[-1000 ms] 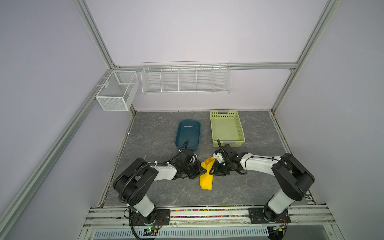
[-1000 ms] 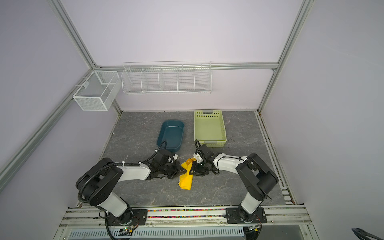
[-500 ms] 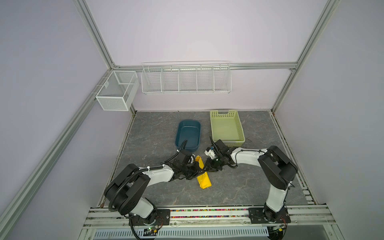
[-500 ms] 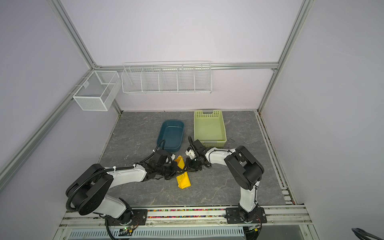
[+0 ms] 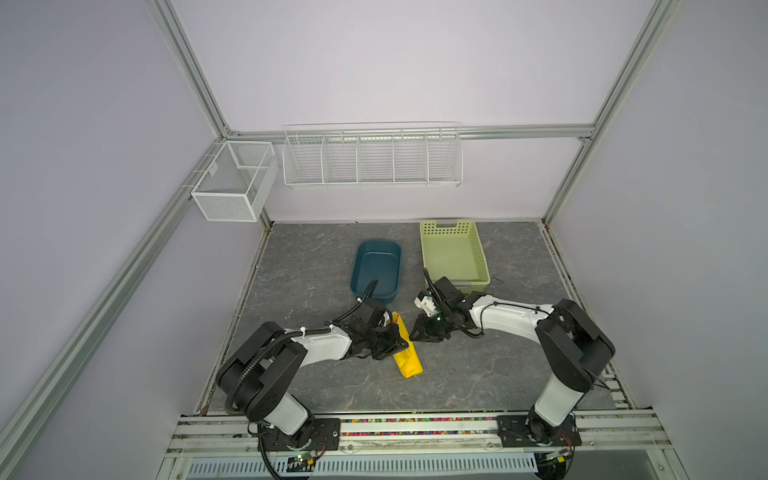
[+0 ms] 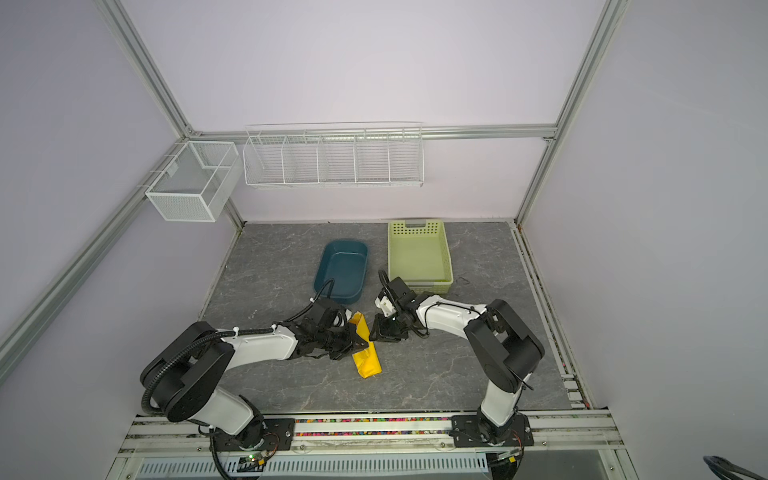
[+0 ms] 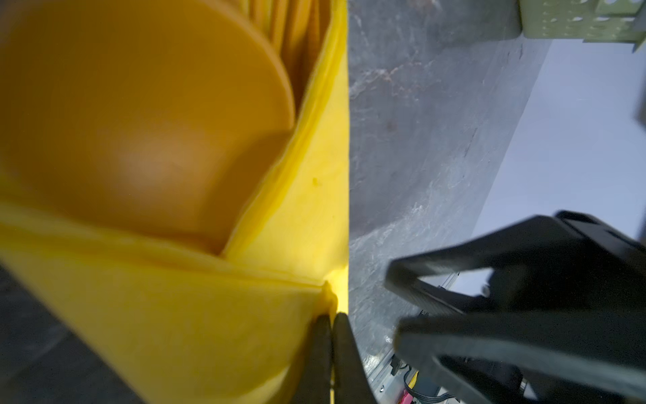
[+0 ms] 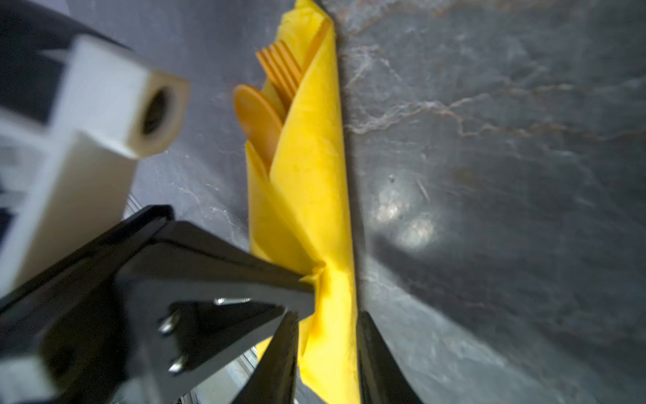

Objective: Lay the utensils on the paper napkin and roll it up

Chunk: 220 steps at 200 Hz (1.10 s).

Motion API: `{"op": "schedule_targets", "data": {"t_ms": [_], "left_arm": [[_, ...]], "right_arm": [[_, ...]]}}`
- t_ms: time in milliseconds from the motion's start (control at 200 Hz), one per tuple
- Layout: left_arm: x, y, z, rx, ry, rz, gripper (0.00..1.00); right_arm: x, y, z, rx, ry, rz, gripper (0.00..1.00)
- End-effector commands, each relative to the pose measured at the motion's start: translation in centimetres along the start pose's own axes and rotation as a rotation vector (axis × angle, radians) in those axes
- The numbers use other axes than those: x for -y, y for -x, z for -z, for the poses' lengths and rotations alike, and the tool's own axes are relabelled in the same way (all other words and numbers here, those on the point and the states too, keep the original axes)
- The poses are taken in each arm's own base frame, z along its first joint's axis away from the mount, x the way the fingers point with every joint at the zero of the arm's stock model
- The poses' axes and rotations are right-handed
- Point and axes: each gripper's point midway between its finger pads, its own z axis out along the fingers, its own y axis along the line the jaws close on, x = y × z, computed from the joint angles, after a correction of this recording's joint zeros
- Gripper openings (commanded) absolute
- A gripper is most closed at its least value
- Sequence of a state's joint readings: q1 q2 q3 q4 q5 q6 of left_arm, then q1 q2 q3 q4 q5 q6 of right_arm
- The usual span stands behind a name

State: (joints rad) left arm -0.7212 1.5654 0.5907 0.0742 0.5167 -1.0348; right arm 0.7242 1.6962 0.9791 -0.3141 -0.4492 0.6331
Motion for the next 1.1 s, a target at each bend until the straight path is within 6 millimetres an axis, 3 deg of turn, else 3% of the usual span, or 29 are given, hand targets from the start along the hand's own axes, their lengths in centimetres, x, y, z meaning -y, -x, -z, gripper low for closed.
{"op": "schedule_targets", "data": {"t_ms": [0, 50, 80, 210, 285, 450, 760, 1095], "left_arm": [[0.7, 0.5, -0.4, 0.013, -0.01, -0.018, 0.0], [0.7, 0.5, -0.4, 0.012, -0.011, -0.017, 0.0], [0.7, 0.6, -0.4, 0.013, -0.013, -0.018, 0.0], [0.8, 0.6, -0.4, 0.015, -0.015, -0.019, 0.0], [0.7, 0.6, -0.4, 0.013, -0.012, -0.017, 0.0], [0.6, 0.4, -0.5, 0.006, -0.011, -0.016, 0.0], [0.8, 0.5, -0.5, 0.001, -0.015, -0.018, 0.0], [0.7, 0.4, -0.3, 0.008, -0.013, -0.019, 0.0]], "right_arm": [[0.7, -1.6, 1.1, 0.009, -0.033, -0.041, 0.31], [0.1, -1.9, 1.5, 0.027, 0.0, -0.052, 0.29], [0.5, -3.0, 1.3, 0.013, 0.013, -0.076, 0.26], [-1.1, -5.2, 0.7, -0.002, 0.135, -0.126, 0.13], [-1.9, -6.2, 0.2, -0.013, 0.192, -0.147, 0.1], [-3.2, -7.0, -1.0, -0.011, 0.246, -0.164, 0.1], [-2.6, -7.6, -3.0, -0.043, 0.209, -0.177, 0.09], [-1.9, -8.7, -3.3, -0.063, 0.182, -0.18, 0.09]]}}
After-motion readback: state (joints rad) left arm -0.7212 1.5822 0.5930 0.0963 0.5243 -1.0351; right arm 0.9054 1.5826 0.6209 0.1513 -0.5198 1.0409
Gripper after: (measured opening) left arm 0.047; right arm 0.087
